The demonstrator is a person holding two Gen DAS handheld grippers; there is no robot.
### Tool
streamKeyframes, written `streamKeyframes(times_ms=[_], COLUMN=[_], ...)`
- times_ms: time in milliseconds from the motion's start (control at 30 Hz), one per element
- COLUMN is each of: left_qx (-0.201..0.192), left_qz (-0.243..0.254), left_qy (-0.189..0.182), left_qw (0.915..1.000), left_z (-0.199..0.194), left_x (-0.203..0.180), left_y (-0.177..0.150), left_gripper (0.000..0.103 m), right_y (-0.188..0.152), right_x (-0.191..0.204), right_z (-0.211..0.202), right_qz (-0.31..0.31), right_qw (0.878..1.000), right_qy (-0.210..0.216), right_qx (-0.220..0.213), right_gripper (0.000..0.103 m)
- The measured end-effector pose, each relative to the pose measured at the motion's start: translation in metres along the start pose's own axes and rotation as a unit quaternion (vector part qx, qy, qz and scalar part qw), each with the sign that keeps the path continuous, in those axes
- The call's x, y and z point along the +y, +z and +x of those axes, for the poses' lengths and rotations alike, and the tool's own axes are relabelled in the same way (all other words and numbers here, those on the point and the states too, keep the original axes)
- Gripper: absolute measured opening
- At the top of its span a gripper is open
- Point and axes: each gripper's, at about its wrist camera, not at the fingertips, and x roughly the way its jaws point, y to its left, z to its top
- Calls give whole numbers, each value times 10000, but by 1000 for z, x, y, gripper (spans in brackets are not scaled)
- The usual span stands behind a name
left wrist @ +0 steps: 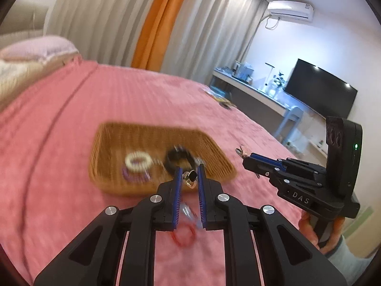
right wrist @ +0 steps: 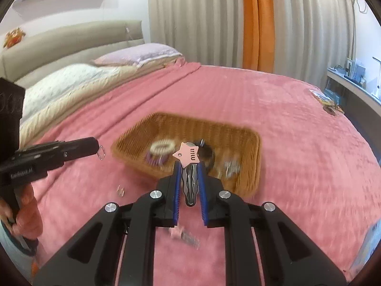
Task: Organize jewelry
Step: 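Carry the ring and keychain into the basket and open both tools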
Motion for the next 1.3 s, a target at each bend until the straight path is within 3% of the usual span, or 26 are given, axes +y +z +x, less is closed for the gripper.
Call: streamKeyframes(times_ms=[67, 167, 367, 667, 833, 900, 933, 967, 1300], left_qx=[-63, -76, 48, 492, 561, 531, 464, 417, -195], left_qz=[157, 107, -99, -374, -451, -483, -482, -457, -337], left_qy=[290, 436, 973, 1110, 1273, 1239, 1224, 1224, 1084], left_qw=[9994, 9990, 9952, 9919, 9892, 9897, 9902, 9906, 9933], left_z=[14, 34, 88, 126, 130, 127, 124, 120, 49], left_x=[1, 10, 38, 67, 72, 71, 70, 69, 47], left_y=[14, 27, 31, 16, 14, 13, 13, 14, 18], left_gripper=[11, 11, 11, 12, 13, 29, 30, 30, 34], right_y=[13, 27, 31, 14, 10, 10, 10, 10, 13], right_x=[-7, -17, -51, -72, -74, -75, -77, -77, -49], right_z=[18, 47, 104, 153, 155, 152, 149, 146, 75], right_qz=[108, 243, 624, 699, 771, 808, 836, 848, 703], right_qw=[9999, 9994, 9959, 9905, 9895, 9899, 9905, 9911, 9966], right_qy=[-45, -181, -424, -560, -546, -534, -513, -465, -336], right_qx=[39, 138, 490, 1046, 1095, 1039, 966, 913, 253], right_gripper=[12, 12, 12, 12, 15, 29, 40, 43, 43])
